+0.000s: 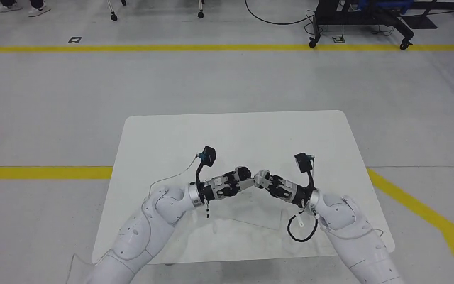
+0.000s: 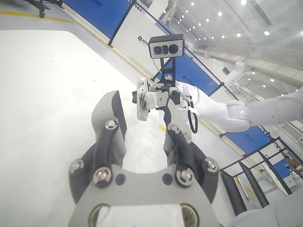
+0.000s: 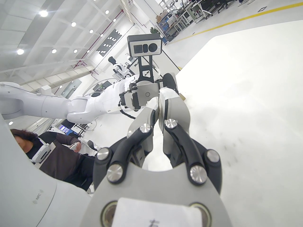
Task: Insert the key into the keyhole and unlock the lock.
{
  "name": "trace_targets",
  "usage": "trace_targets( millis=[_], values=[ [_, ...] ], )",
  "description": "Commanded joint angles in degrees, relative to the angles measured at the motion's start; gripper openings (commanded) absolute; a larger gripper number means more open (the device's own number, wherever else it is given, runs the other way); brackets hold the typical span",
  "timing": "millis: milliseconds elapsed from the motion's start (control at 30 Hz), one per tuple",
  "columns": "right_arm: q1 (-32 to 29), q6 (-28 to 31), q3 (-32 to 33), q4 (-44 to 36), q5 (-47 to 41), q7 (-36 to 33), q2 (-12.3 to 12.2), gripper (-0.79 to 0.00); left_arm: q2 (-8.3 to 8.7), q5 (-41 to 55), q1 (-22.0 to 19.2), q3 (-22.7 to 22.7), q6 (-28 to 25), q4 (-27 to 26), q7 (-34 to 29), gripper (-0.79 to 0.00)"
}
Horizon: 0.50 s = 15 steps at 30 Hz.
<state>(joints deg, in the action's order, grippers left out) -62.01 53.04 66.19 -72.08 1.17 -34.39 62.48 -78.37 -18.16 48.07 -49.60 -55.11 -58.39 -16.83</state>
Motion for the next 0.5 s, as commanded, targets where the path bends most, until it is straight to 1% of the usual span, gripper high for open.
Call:
trace_targets(
  millis=[0, 100, 167, 200, 367, 433, 467],
  values=[
    [0.3, -0.2, -0.3, 0.2, 0.1, -0.1, 0.0, -0.785, -0.06, -0.2, -0.1, 0.1, -0.2, 0.3, 0.0, -0.499],
    [0.5, -0.3, -0.5, 0.5, 0.1, 0.0, 0.1, -0.785, -0.15, -0.5, -0.1, 0.1, 0.0, 0.7, 0.1, -0.637],
    [0.6, -0.2, -0.5, 0.6, 0.1, 0.1, 0.1, -0.785, -0.21, -0.8, -0.2, 0.2, 0.1, 0.8, 0.2, -0.708],
    [0.6, -0.2, -0.5, 0.6, 0.1, 0.1, 0.0, -0.785, -0.23, -1.0, -0.2, 0.1, 0.3, 0.8, 0.2, -0.785],
    [0.4, -0.1, -0.4, 0.6, -0.2, 0.1, -0.1, -0.785, -0.34, -1.8, -0.3, 0.2, 0.4, 0.8, 0.4, -0.785],
    [0.3, 0.0, -0.4, 0.6, -0.5, -1.1, -0.3, -0.785, -0.35, -2.1, -0.4, 0.0, 0.5, 0.9, 0.5, -0.785],
    [0.4, 0.3, -0.4, 0.5, -0.4, -2.4, -0.4, -0.683, -0.33, -2.5, -0.4, -0.1, 0.6, 0.9, 0.6, -0.785]
  ],
)
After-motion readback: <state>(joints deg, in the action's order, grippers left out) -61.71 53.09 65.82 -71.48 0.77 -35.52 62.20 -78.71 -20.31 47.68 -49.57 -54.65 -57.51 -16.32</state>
